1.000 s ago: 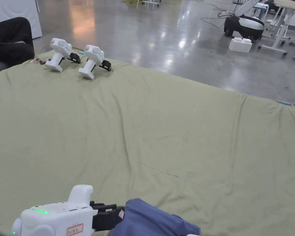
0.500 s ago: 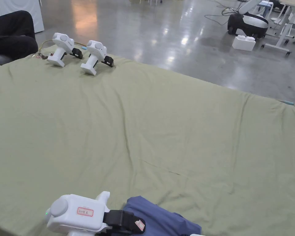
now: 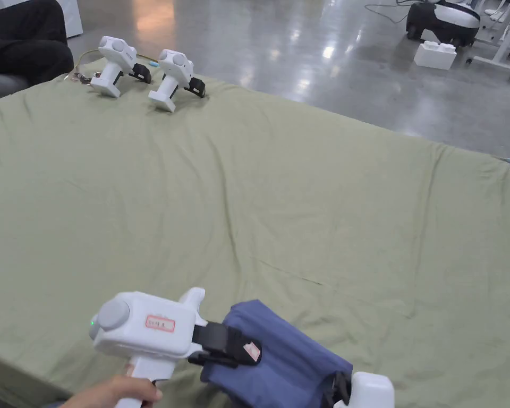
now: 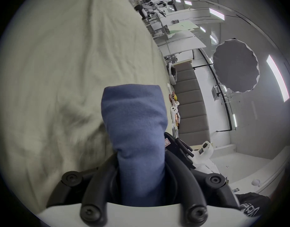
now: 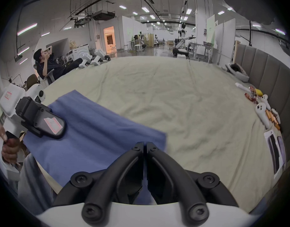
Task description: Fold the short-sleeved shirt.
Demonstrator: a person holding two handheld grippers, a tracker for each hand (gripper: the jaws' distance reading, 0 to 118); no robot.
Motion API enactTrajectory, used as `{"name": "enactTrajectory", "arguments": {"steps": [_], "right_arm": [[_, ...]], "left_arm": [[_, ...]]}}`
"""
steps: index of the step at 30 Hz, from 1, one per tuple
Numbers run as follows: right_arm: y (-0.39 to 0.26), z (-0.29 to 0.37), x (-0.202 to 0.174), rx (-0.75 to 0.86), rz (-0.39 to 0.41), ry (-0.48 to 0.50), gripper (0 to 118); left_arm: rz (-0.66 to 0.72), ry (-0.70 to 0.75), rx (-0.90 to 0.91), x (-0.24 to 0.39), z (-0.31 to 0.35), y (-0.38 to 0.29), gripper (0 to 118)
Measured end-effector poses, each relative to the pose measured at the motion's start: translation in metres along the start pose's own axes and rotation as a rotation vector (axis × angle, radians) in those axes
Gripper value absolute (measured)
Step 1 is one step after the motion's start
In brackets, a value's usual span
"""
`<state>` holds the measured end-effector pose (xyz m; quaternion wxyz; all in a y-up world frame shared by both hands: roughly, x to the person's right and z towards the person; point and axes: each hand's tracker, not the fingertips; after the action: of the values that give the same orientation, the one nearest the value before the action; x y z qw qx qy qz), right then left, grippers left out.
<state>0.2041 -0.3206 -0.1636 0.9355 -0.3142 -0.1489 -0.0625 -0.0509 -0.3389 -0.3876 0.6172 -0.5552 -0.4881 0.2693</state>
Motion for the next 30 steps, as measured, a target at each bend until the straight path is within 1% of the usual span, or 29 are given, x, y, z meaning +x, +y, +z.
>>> {"name": "enactTrajectory", "arguments": {"steps": [3,6,8,11,15,18,20,24,30], "right_arm": [[0.024,0.006,0.015,0.048,-0.009,-0.021,5],[0.046,0.011,0.033,0.087,-0.017,-0.048,5],[0.057,0.015,0.046,0.117,-0.025,-0.070,5],[0.071,0.019,0.066,0.141,-0.034,-0.109,5],[0.082,0.026,0.088,0.166,-0.041,-0.159,5],[0.085,0.029,0.100,0.171,-0.060,-0.183,5],[0.085,0.030,0.106,0.167,-0.067,-0.199,5],[0.080,0.029,0.112,0.150,-0.076,-0.213,5],[0.071,0.028,0.110,0.119,-0.073,-0.213,5]], "left_arm": [[-0.029,0.009,0.024,0.017,0.037,0.025,24],[-0.090,0.088,0.048,0.021,0.085,0.052,24],[-0.093,0.141,0.064,0.017,0.121,0.067,25],[-0.047,0.224,0.108,0.008,0.178,0.085,25],[-0.009,0.388,0.167,-0.009,0.250,0.102,24],[0.036,0.491,0.188,-0.019,0.288,0.108,24],[0.039,0.580,0.182,-0.026,0.305,0.109,25],[0.100,0.727,0.164,-0.048,0.322,0.110,25],[0.156,0.860,0.184,-0.062,0.328,0.106,25]]}}
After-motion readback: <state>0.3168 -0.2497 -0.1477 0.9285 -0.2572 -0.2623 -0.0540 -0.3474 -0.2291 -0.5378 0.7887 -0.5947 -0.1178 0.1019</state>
